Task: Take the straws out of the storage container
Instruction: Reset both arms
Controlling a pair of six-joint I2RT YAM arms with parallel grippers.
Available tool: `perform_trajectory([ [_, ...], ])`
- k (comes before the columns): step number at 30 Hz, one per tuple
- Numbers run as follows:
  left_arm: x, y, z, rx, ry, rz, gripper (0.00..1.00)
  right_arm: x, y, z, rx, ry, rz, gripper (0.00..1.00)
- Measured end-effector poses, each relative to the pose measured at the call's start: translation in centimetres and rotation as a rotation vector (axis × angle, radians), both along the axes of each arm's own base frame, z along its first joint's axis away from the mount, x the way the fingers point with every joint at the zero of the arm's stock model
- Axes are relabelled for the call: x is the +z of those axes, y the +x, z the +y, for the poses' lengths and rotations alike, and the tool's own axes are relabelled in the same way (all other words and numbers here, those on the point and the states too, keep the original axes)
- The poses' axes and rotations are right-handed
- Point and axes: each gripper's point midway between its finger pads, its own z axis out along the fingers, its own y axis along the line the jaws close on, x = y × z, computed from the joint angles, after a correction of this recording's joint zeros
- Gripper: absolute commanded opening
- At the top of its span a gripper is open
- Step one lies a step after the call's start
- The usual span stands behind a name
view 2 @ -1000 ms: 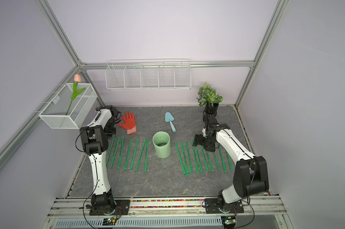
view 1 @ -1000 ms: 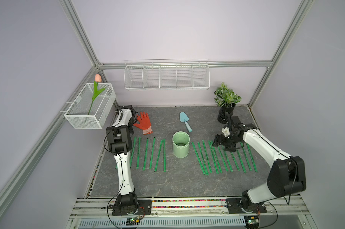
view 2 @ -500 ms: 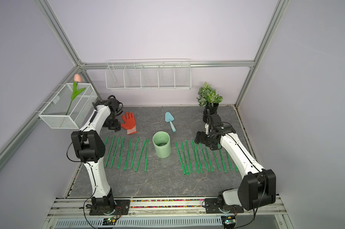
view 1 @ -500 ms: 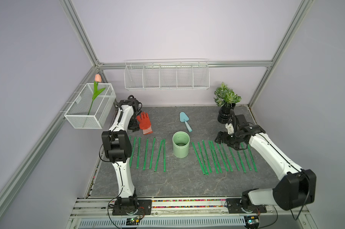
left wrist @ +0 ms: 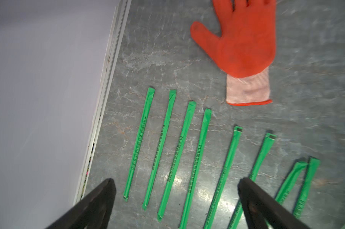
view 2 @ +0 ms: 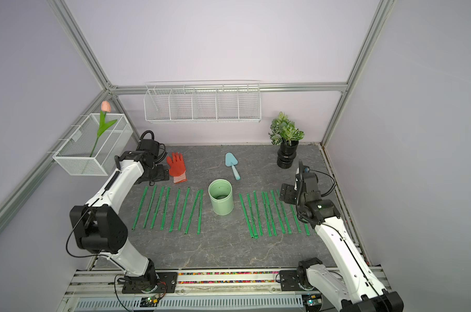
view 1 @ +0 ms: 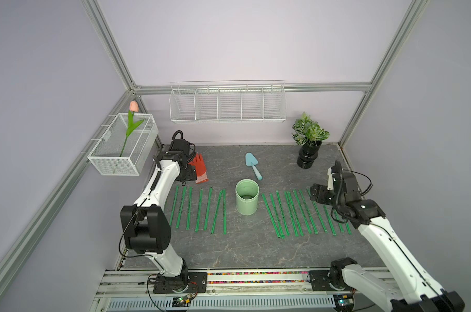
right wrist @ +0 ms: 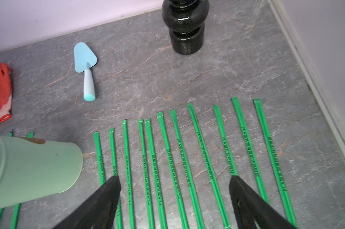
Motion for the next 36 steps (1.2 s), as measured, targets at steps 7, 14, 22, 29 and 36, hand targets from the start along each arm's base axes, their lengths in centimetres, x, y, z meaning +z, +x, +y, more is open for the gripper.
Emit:
perform_trajectory([
  [7,4.2,-0.3,-2.1,-0.104,-0.113,-0.335,1.00,-1.0,-1.6,-2.6,-0.031,-0.125,-0.229,0.89],
  [14,2.5,-1.1,-2.5,-0.132,-0.146,-0.539,1.00,-2.1,-1.5,-4.3,-0.082,-0.188,-0.317,0.89],
  [22,1.4,-0.4,-1.0,-0.069,-0.078,-0.638,1.00,-5.5,0.6,-5.5,-0.099,-0.228,-0.269,0.89],
  [29,0.4,0.4,1.2,-0.009,0.035,-0.675,1.00,-6.2,2.8,-6.3,-0.101,-0.239,-0.282,0.89],
  [36,-4.6,0.3,2.4,0.017,0.059,-0.615,1.00,-8.9,4.0,-6.8,-0.085,-0.251,-0.241,0.89],
])
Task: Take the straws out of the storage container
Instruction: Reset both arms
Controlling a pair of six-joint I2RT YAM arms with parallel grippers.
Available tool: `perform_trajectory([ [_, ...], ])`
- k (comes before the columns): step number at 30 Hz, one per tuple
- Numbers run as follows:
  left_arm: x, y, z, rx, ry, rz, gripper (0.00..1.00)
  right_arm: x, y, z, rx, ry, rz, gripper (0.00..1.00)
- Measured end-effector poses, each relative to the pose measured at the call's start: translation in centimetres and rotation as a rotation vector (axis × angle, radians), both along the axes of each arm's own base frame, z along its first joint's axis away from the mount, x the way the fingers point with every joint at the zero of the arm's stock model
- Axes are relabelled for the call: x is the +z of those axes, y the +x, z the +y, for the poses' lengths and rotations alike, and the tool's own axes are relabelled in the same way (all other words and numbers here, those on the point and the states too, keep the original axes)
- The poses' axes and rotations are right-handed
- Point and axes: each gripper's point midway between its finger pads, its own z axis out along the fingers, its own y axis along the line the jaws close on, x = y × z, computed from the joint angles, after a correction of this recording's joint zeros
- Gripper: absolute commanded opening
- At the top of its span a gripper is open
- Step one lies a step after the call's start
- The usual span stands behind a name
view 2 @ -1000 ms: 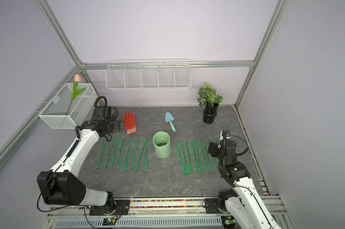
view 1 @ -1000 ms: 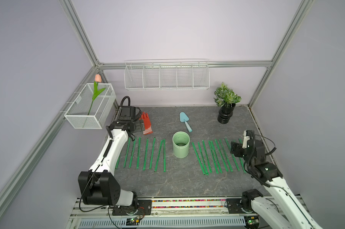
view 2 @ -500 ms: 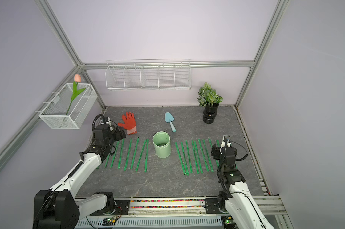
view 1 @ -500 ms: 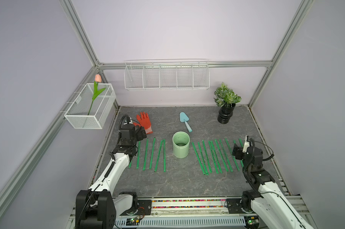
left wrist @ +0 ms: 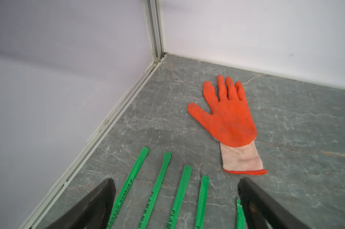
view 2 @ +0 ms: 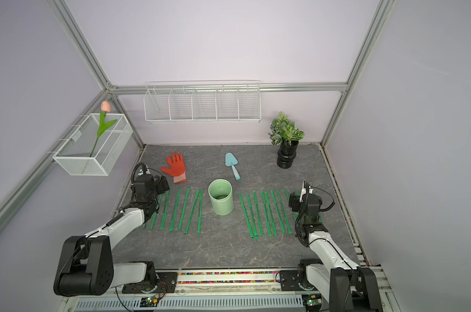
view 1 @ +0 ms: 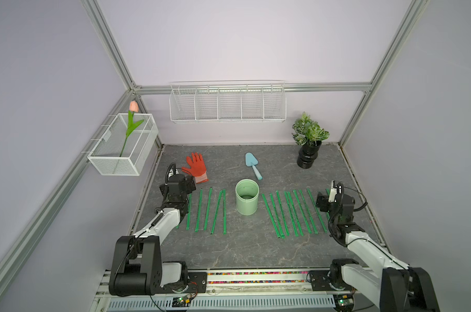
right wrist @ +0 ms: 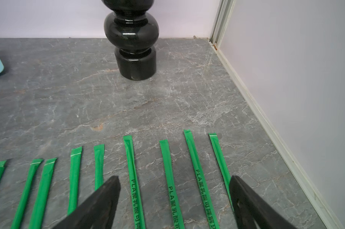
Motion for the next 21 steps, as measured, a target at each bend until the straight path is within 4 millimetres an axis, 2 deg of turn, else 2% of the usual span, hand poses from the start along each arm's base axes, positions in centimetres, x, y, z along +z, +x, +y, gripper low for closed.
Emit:
perform_trajectory([
  [3,-1.5,0.2,-0.1,-0.005,0.004,0.017,1.00,-0.4,0.4,-0.2,-0.005,0.001,-0.003,0.89],
  [11,-3.5,1.5,-0.2,-0.021,0.012,0.023,1.00,-1.6,2.4,-0.1,0.019,0.006,0.016,0.89],
  [17,-2.7,1.8,-0.3,-0.034,0.003,-0.033,1.00,-1.2,4.6,0.5,0.055,0.021,-0.017,0.89],
  [21,-2.7,1.7,-0.5,-0.046,0.000,-0.054,1.00,-2.2,5.5,0.8,0.071,0.028,-0.025,0.89],
])
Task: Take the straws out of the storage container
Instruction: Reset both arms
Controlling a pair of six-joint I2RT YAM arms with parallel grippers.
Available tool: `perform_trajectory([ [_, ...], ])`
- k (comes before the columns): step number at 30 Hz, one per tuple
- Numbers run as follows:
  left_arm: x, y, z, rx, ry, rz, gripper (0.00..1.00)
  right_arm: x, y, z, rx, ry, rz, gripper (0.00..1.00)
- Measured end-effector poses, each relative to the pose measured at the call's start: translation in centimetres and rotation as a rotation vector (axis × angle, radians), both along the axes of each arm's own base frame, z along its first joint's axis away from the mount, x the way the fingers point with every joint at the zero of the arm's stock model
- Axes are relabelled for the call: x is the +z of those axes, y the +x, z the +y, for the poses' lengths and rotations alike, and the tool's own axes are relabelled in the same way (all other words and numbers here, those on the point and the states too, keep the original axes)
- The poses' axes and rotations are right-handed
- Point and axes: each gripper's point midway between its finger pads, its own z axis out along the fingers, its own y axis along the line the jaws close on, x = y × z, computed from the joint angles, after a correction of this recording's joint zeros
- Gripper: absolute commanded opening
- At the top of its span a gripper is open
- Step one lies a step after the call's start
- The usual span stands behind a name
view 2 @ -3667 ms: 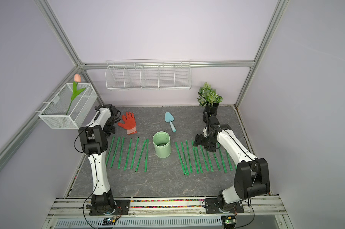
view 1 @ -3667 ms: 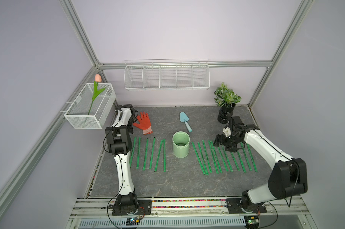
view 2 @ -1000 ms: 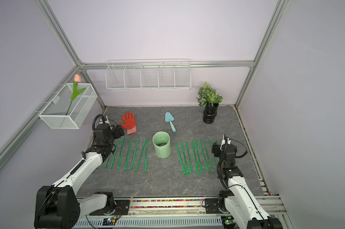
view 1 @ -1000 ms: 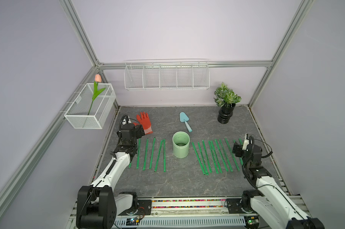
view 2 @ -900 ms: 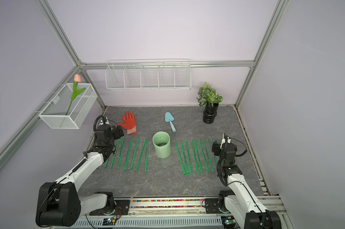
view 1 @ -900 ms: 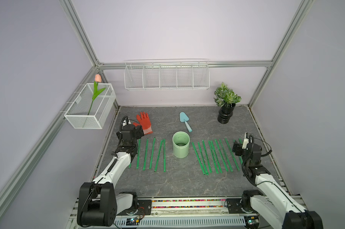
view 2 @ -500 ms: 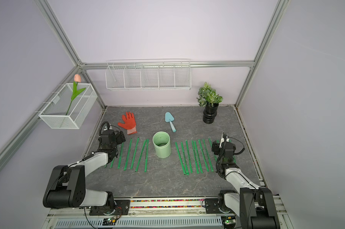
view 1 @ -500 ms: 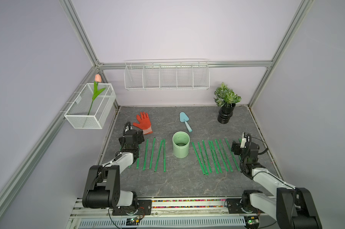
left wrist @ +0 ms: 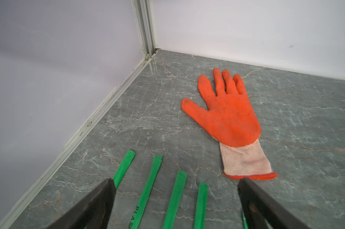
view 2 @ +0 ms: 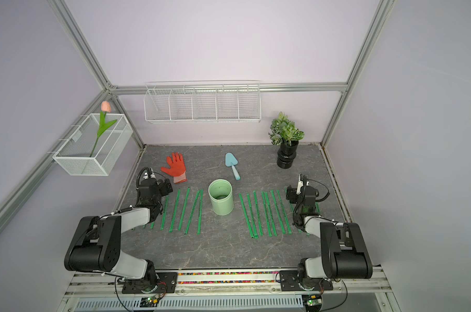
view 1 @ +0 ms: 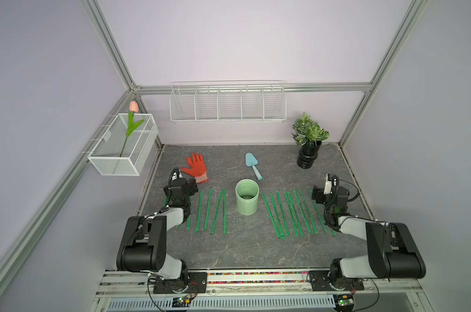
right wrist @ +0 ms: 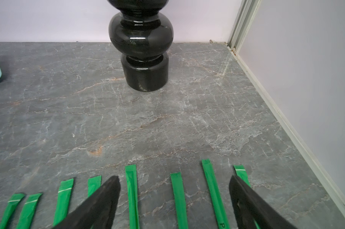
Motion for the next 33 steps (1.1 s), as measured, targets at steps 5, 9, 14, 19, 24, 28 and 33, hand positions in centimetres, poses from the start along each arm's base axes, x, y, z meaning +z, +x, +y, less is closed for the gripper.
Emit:
perform_trajectory([
  [5,-0.36,-0.40,-0.10,-0.008,0.000,-0.005,1.00,-1.04,0.44,0.30,0.017,0.007,-0.001,0.89],
  [9,-0.09,-0.36,-0.29,-0.022,0.001,-0.024,1.00,-0.44,0.72,0.38,0.021,0.009,-0.030,0.89],
  [14,-0.41,-0.81,-0.80,-0.057,-0.002,-0.044,1.00,-0.22,0.81,0.42,0.024,0.010,-0.039,0.89],
  [19,-0.28,-0.82,-0.95,-0.067,0.000,-0.060,1.00,-0.22,0.82,0.43,0.024,0.010,-0.040,0.89],
  [24,0.10,-0.69,-0.95,-0.068,0.003,-0.075,1.00,-0.22,0.82,0.43,0.024,0.010,-0.040,0.89],
  [28,0.17,-0.65,-0.96,-0.069,0.005,-0.079,1.00,-0.21,0.82,0.42,0.024,0.010,-0.040,0.89],
  [33,0.20,-0.64,-0.96,-0.070,0.006,-0.080,1.00,-0.21,0.82,0.48,0.025,0.008,-0.040,0.89],
])
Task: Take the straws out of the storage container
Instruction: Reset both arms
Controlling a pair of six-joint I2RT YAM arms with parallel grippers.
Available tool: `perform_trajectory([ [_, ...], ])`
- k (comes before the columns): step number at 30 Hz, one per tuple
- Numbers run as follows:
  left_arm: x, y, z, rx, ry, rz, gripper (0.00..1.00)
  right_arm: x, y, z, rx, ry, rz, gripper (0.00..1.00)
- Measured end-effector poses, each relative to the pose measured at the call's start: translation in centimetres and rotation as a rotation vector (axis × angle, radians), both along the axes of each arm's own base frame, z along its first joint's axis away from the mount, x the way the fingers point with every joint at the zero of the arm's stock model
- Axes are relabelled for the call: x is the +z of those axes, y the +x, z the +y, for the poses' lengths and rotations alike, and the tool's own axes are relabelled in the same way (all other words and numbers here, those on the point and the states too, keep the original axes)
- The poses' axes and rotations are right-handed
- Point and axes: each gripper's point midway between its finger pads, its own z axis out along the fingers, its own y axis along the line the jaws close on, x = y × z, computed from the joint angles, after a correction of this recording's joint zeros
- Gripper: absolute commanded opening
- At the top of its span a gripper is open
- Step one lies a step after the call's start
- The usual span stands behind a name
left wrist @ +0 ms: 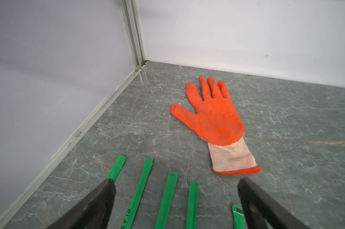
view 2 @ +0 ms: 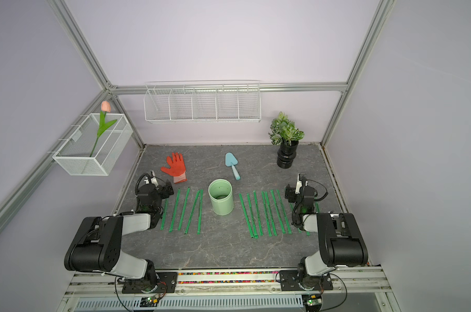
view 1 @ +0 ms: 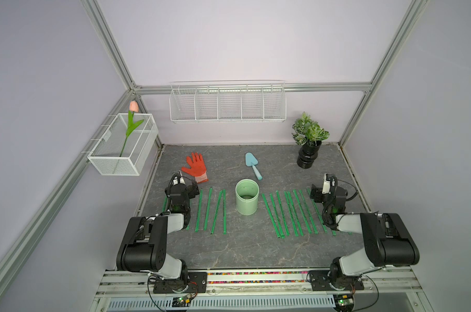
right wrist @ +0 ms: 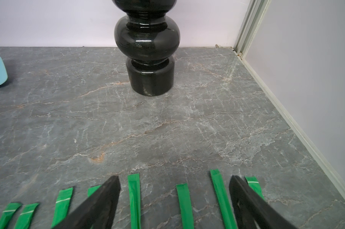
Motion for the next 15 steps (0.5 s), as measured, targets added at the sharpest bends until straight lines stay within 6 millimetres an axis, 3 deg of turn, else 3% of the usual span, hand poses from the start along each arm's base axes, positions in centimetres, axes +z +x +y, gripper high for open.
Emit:
perform_trajectory([
  [15,0.00,0.00,0.00,0.000,0.001,0.000,1.00,0.00,0.00,0.16,0.004,-0.008,0.001,0.89],
])
